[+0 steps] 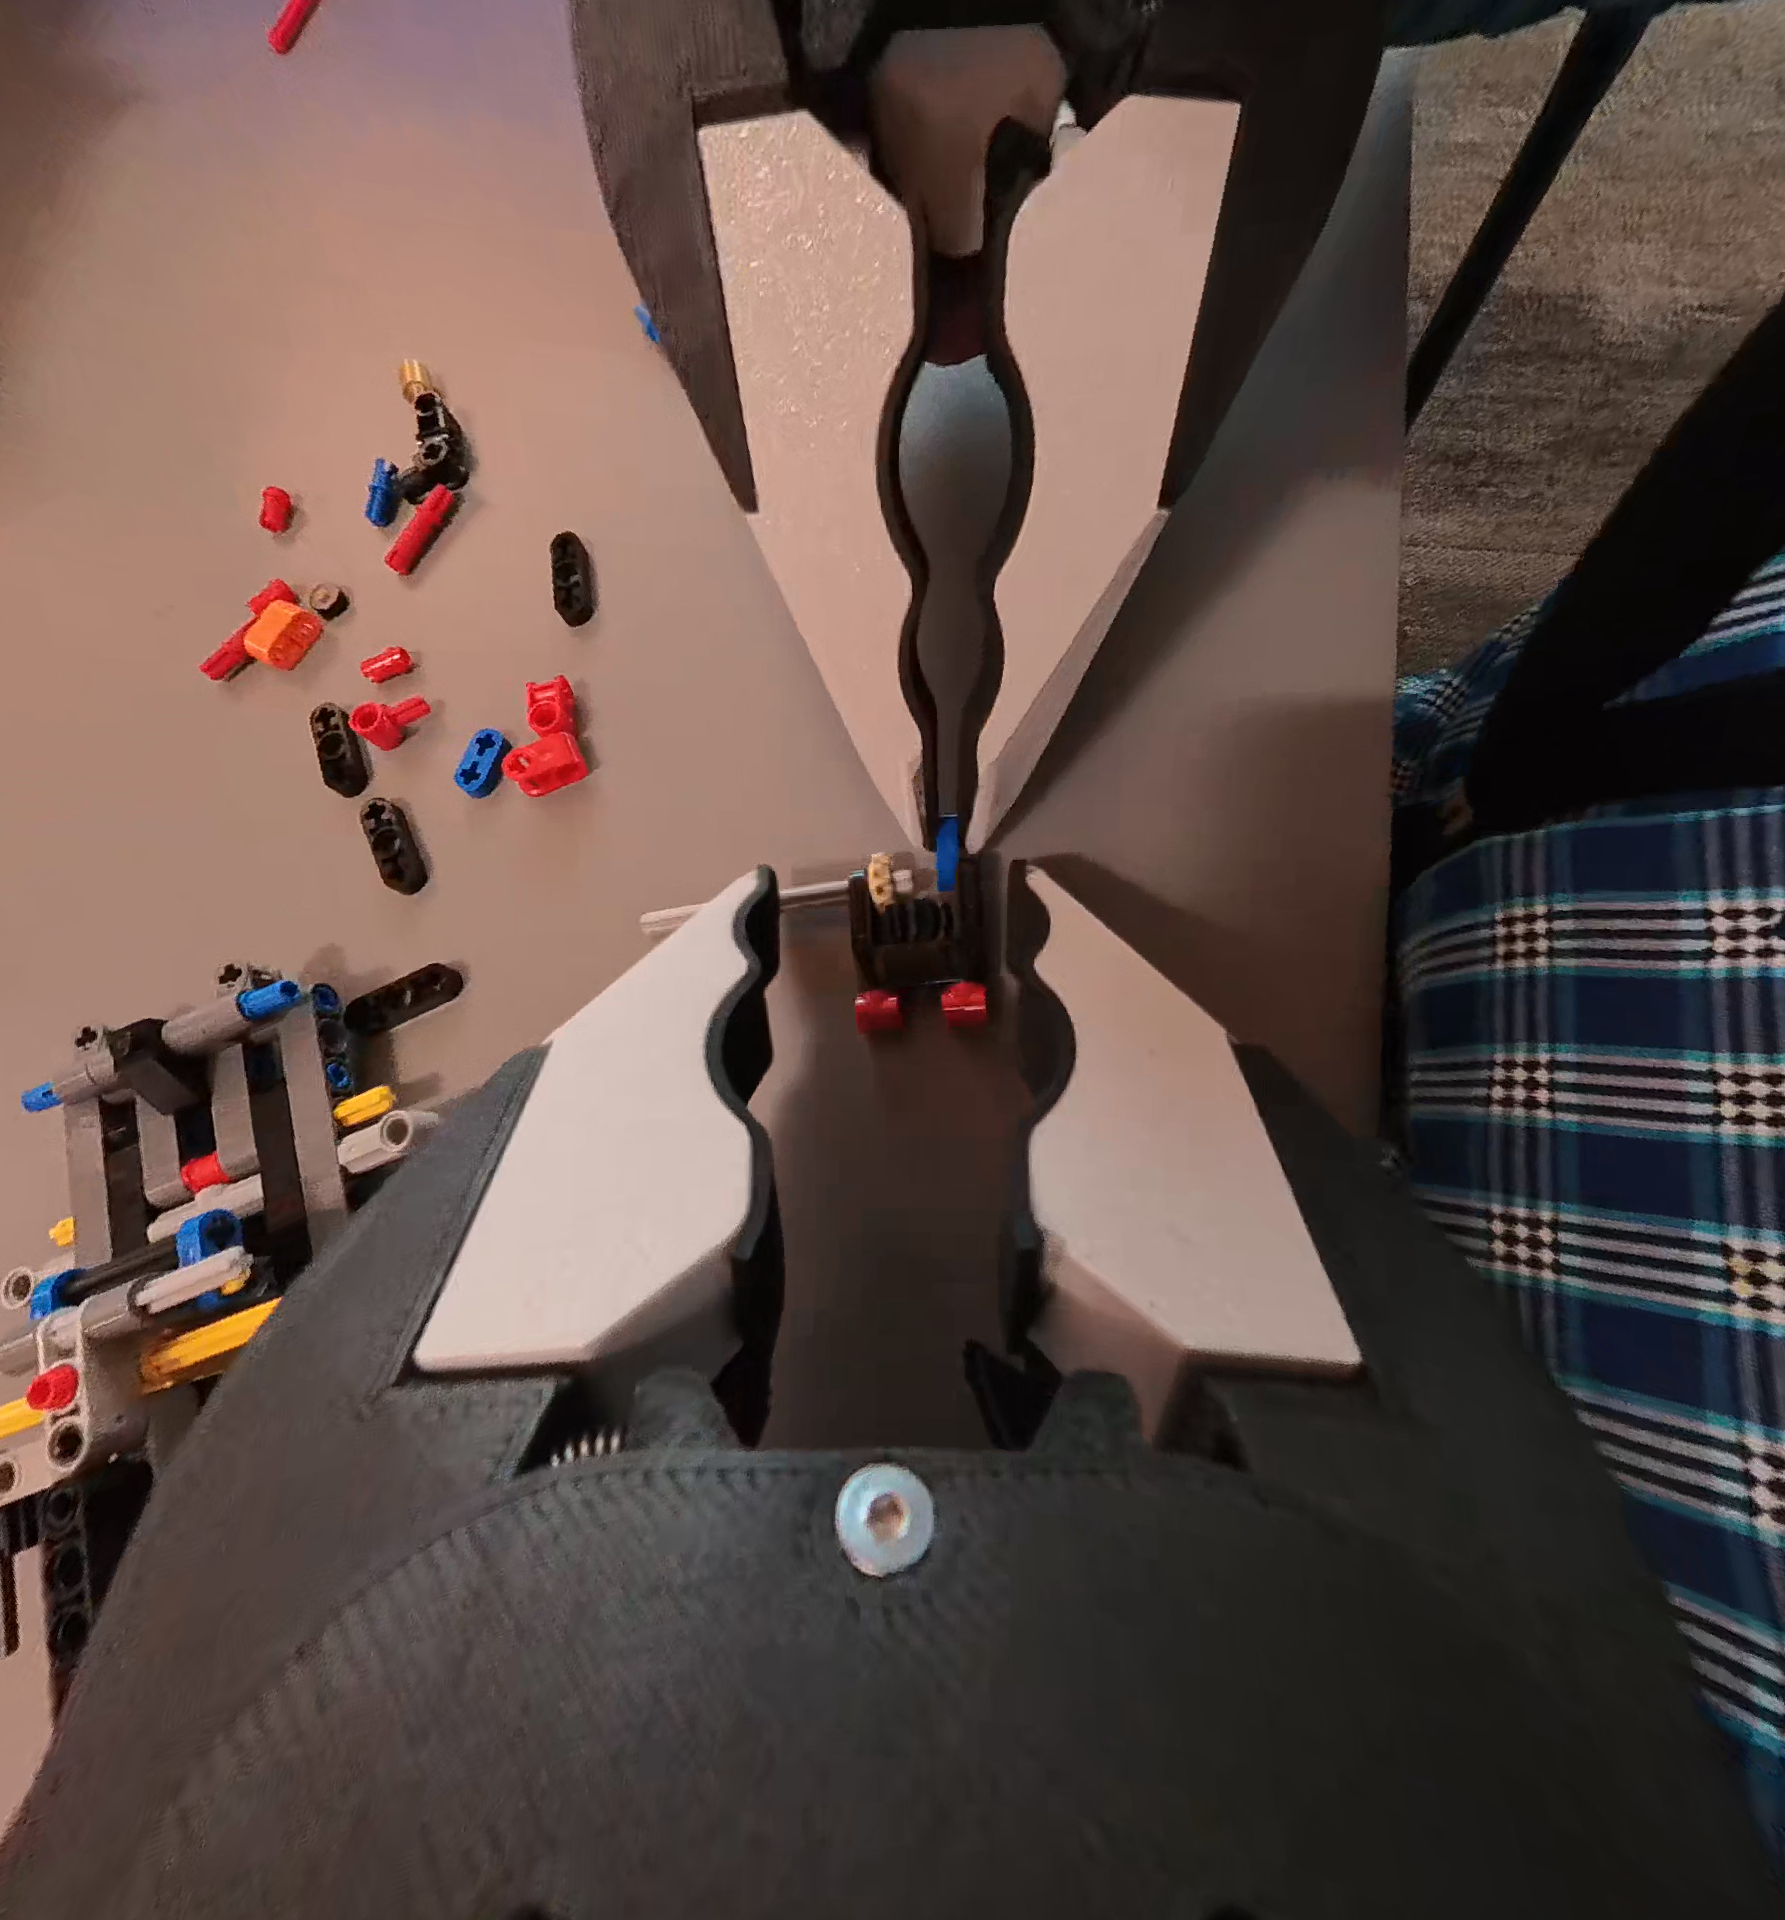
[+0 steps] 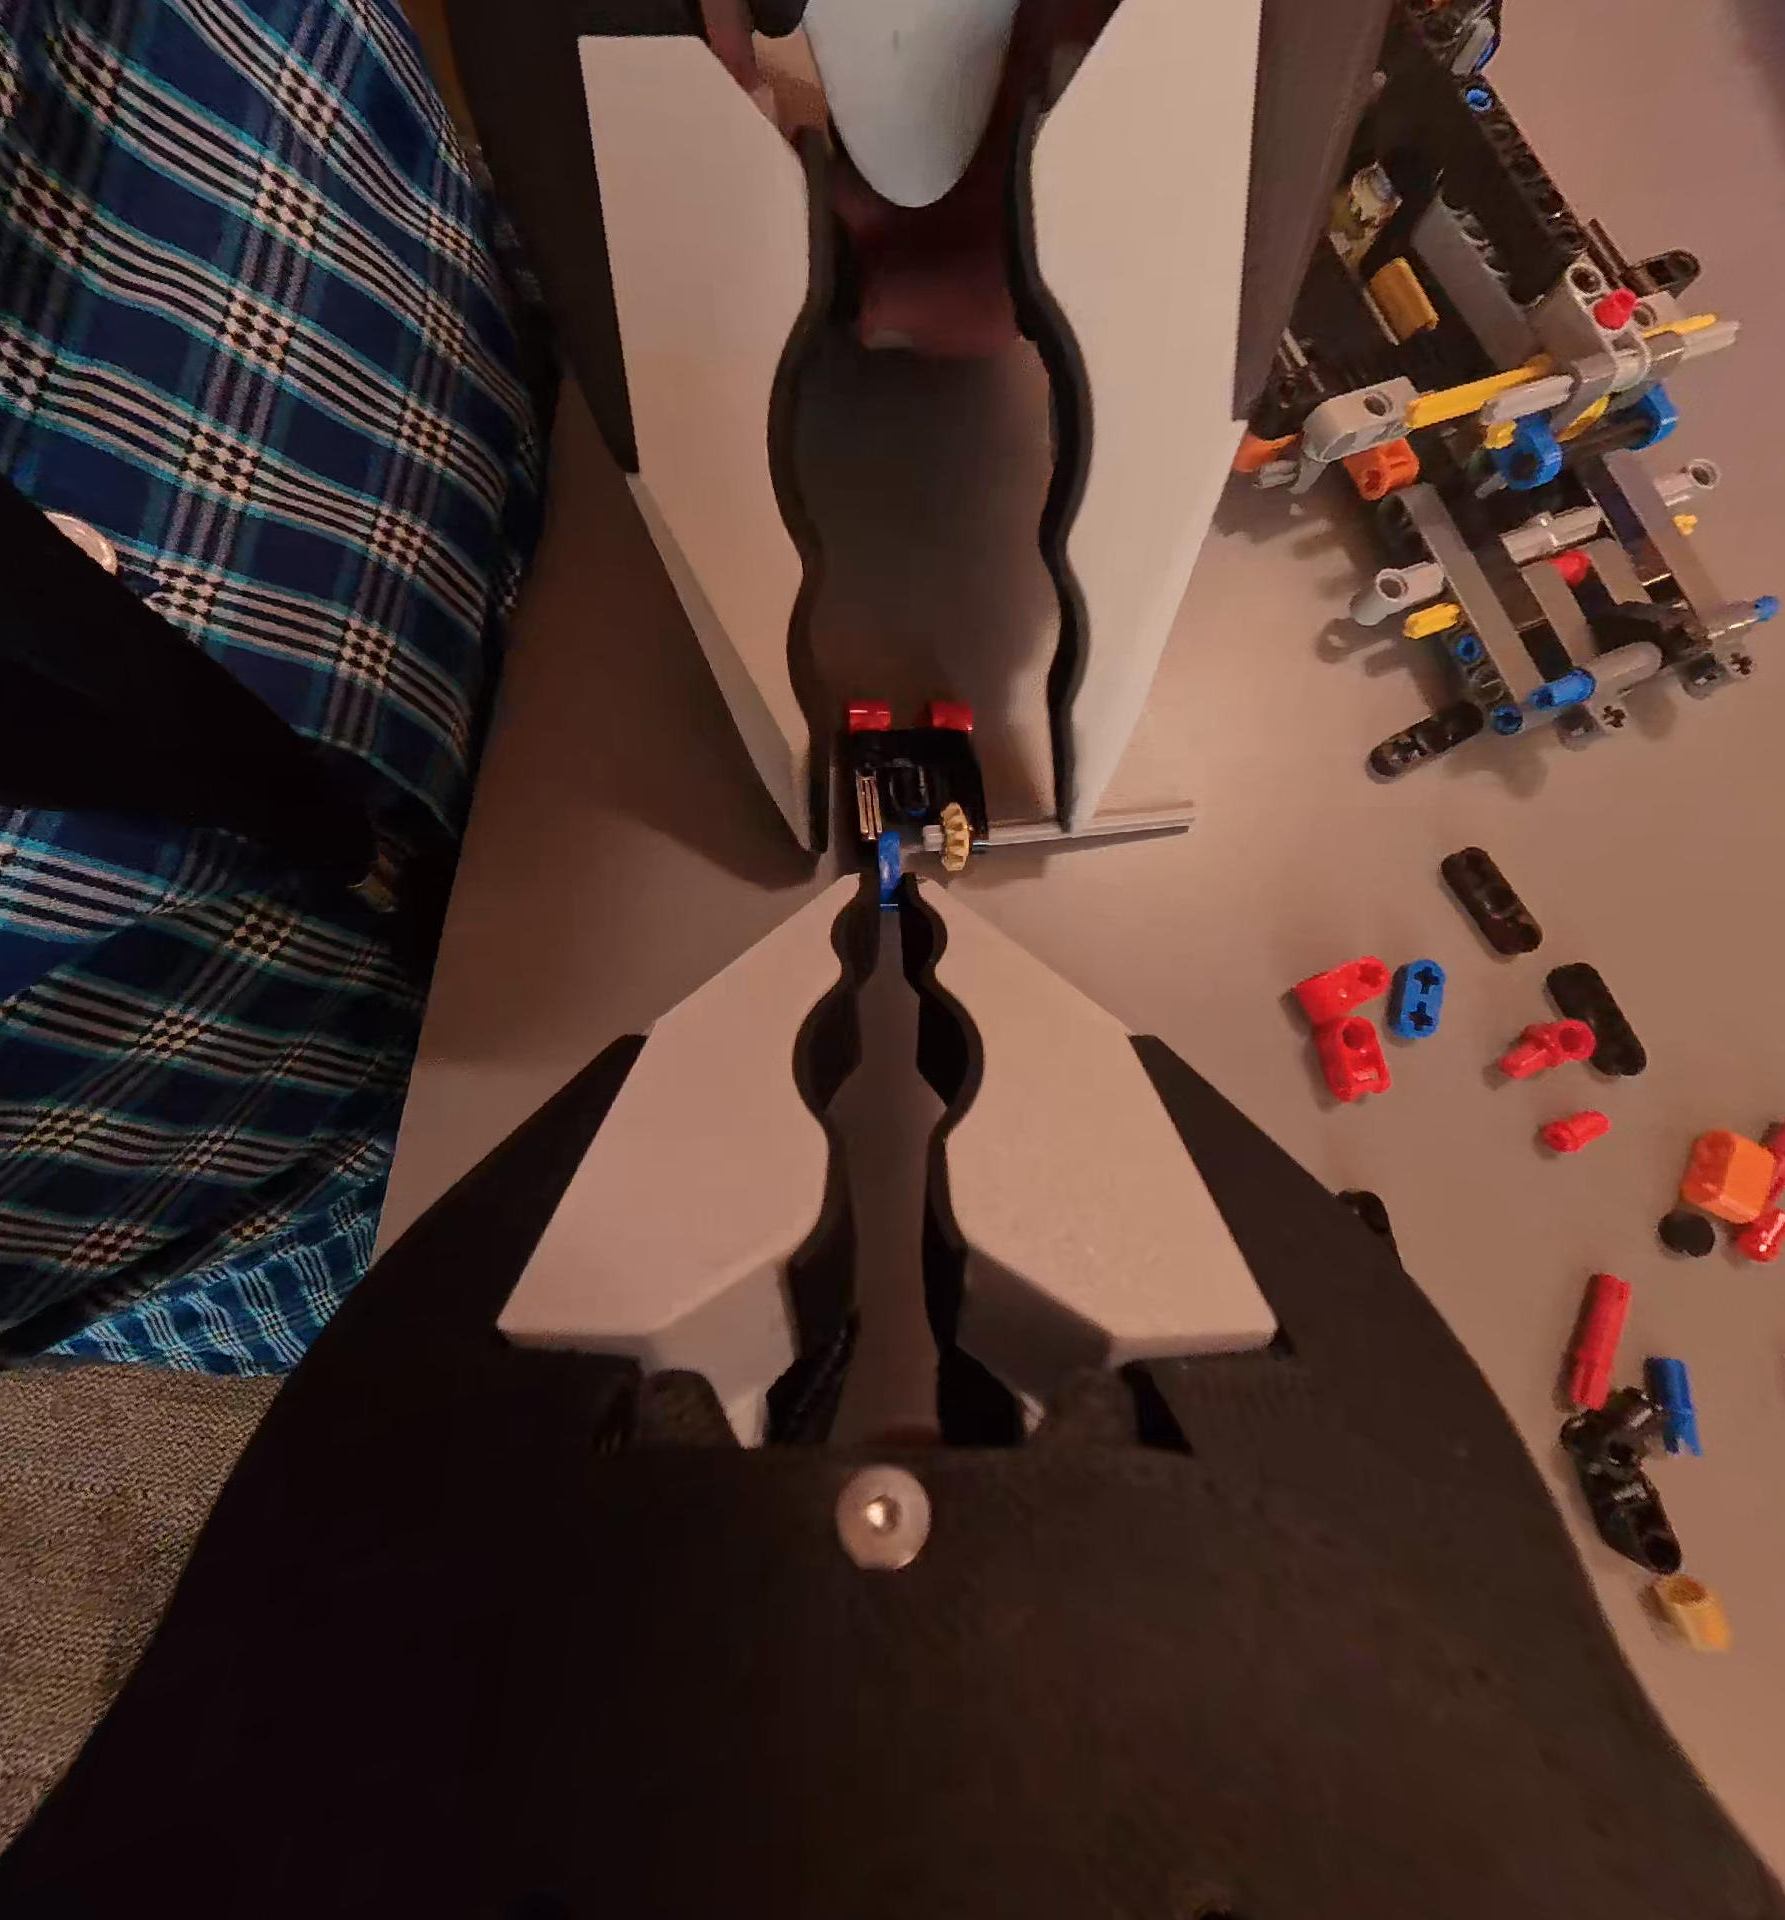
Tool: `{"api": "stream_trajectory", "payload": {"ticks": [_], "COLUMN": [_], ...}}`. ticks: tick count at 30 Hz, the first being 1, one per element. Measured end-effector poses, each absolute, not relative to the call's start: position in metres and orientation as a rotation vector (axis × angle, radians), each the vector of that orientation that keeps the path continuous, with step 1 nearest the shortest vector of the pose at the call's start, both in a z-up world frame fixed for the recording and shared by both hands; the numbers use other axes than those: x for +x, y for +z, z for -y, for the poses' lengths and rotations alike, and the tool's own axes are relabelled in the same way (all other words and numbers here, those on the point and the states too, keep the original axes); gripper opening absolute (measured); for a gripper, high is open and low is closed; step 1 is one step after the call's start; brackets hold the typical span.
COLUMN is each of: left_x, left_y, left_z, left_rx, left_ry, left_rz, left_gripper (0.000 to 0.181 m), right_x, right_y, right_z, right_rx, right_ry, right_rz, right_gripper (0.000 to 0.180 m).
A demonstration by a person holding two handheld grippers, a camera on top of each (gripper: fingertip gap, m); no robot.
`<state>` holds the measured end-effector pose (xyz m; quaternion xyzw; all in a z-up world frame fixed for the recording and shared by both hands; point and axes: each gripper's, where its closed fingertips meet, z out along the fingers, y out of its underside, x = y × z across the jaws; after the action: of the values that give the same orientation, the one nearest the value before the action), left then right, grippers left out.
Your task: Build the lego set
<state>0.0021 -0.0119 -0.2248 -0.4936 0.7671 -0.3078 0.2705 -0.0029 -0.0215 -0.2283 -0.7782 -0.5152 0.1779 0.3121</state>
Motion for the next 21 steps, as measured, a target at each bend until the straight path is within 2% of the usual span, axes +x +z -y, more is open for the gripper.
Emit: {"api": "stream_trajectory", "payload": {"ticks": [1,21], "left_x": [0.0016,0.0031], "left_y": [-0.2256,-0.2273], "left_z": [0.0131,0.0136], "left_rx": [-1.324,-1.227], "left_ry": [-0.830,-0.787], "left_rz": [-2.079,-2.111], "left_gripper": [0.038,0.030], "right_x": [-0.0030,-0.0037], "right_y": [-0.2290,-0.2282], "right_z": [0.0208,0.0164], "right_rx": [-2.060,-2.022], "right_ry": [0.464,0.398], "right_rz": [1.359,1.318], "right_gripper": [0.001,0.001]}}
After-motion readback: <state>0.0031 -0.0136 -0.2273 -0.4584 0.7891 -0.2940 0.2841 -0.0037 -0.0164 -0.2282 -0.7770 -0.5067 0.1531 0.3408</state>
